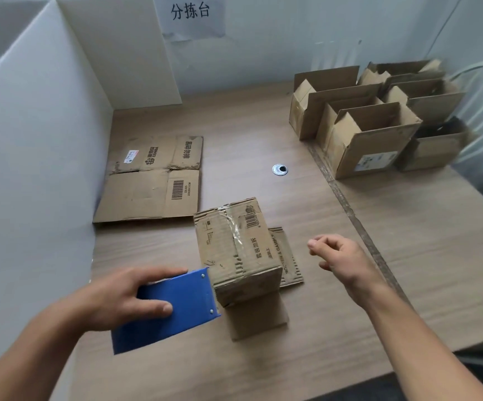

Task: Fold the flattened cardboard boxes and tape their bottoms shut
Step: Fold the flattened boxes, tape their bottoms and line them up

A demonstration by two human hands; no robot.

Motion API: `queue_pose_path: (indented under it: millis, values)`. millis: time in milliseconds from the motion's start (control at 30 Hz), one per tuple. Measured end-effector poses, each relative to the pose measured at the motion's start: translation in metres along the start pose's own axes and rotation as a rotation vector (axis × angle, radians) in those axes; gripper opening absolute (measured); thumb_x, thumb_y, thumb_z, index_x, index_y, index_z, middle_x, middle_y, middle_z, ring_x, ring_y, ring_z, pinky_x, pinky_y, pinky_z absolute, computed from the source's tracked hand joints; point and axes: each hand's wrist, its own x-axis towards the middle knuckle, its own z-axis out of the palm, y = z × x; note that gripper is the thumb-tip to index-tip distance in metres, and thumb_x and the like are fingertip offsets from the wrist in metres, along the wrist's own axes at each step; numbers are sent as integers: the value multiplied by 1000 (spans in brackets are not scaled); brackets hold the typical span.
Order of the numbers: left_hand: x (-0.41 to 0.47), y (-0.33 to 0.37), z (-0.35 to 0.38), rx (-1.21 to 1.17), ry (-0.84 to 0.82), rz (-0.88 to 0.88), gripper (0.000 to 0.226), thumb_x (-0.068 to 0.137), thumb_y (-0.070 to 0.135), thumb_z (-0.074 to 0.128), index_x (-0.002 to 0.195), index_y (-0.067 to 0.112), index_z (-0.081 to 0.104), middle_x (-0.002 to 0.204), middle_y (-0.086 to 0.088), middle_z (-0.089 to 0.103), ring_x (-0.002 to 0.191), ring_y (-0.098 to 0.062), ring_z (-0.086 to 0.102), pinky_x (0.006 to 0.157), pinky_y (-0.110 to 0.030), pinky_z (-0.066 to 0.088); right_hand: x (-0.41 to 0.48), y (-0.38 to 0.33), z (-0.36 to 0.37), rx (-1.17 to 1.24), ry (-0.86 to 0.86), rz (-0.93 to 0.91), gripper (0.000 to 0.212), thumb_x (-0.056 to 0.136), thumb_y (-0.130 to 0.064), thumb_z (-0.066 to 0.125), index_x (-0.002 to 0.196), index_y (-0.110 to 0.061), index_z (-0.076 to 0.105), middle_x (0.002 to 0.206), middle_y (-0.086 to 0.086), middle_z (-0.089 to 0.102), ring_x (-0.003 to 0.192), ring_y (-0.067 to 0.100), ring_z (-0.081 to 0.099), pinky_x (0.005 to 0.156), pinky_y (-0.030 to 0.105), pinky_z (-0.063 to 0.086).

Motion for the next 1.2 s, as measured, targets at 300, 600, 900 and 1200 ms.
queue_pose_path:
  millis: [300, 600, 900, 1200]
  values:
    - [7, 2, -11, -80, -105, -98, 51, 86, 38, 75, 125, 63, 52, 120, 22, 67, 108, -3, 65, 100, -36, 48, 4, 17, 8, -2, -14, 78, 18, 89, -20, 72, 79, -5, 68, 84, 5, 63, 82, 19, 52, 75, 36, 43]
    - [7, 10, -15, -139, -165, -137, 46, 91, 22, 70, 115, 60, 58, 114, 18, 71, 103, -5, 67, 88, -20, 49, 8, 25, 16, -3, -28, 117, 20, 90, -22, 71, 76, -9, 67, 81, 6, 62, 81, 19, 51, 75, 35, 41]
    - [5, -3, -18, -164, -161, -178, 41, 85, 34, 75, 121, 50, 62, 116, 11, 71, 104, -11, 68, 95, -32, 50, 9, 28, 23, -55, -26, 119, 32, 75, -42, 75, 70, -11, 68, 75, 2, 62, 77, 14, 54, 74, 36, 42]
    - [22, -5, -5, -128, -193, -259, 37, 73, 45, 69, 108, 56, 66, 107, 15, 73, 97, -7, 69, 90, -29, 50, 11, 40, 31, -139, -97, 256, 29, 90, -32, 70, 66, -16, 67, 68, -1, 53, 72, 17, 44, 73, 32, 37]
